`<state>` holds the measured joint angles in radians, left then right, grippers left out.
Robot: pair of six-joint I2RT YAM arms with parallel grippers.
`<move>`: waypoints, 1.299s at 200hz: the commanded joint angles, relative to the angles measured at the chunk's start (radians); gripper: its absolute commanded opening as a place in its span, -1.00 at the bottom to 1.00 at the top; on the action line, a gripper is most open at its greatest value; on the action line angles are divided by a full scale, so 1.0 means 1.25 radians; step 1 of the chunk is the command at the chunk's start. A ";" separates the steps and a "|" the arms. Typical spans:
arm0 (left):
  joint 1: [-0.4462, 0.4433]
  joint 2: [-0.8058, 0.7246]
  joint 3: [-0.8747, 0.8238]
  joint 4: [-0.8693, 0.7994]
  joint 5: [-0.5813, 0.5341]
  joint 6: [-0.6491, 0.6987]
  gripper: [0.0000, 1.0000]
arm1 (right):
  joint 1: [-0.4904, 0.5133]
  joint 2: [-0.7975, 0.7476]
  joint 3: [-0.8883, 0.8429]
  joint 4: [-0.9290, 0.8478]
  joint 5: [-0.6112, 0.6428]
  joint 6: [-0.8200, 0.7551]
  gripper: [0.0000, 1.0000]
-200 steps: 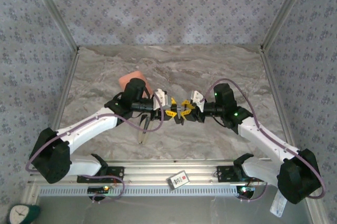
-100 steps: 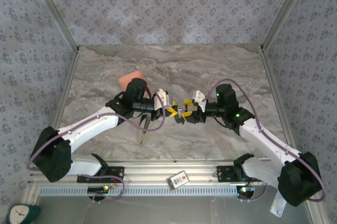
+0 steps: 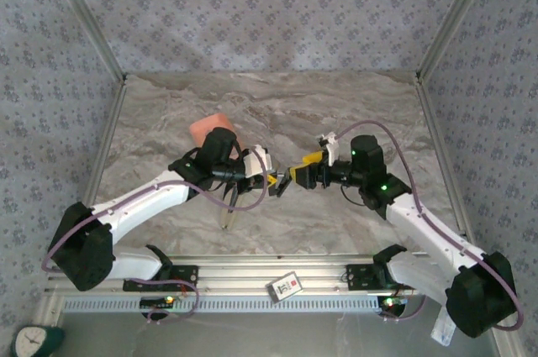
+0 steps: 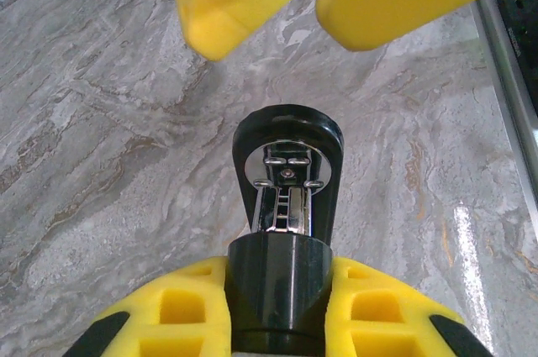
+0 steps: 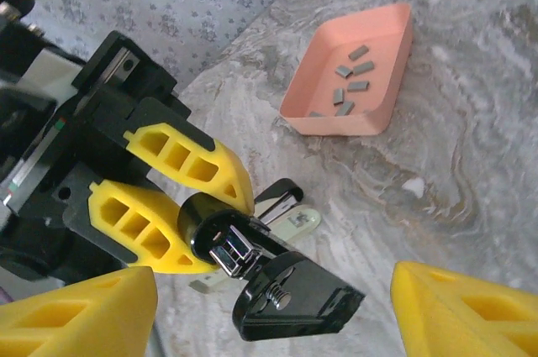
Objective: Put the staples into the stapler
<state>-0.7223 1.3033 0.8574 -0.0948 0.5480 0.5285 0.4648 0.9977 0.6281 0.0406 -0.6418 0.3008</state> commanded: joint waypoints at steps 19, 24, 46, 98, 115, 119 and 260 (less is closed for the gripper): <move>-0.005 -0.034 0.037 0.017 0.031 0.022 -1.00 | 0.020 0.001 -0.008 -0.010 -0.001 0.008 0.49; -0.006 -0.034 0.040 0.011 0.040 0.023 -1.00 | 0.027 -0.011 -0.014 -0.006 0.006 -0.043 0.50; -0.006 -0.031 0.048 -0.001 0.080 0.024 -1.00 | 0.038 -0.062 -0.043 0.021 0.004 -0.259 0.51; -0.006 -0.030 0.055 -0.004 0.113 0.024 -1.00 | 0.057 -0.037 0.010 -0.101 -0.057 -0.613 0.51; -0.006 -0.030 0.057 -0.005 0.121 0.024 -1.00 | 0.068 -0.007 0.028 -0.119 -0.067 -0.662 0.48; -0.006 -0.029 0.058 -0.005 0.123 0.025 -1.00 | 0.070 0.000 0.030 -0.118 -0.067 -0.668 0.47; 0.105 -0.120 0.030 0.117 0.232 -0.155 -1.00 | -0.146 -0.021 -0.147 0.163 -0.221 -0.506 -0.82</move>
<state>-0.6575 1.2526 0.8871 -0.1112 0.7082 0.4801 0.3580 1.0000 0.5392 0.0822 -0.8867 -0.4358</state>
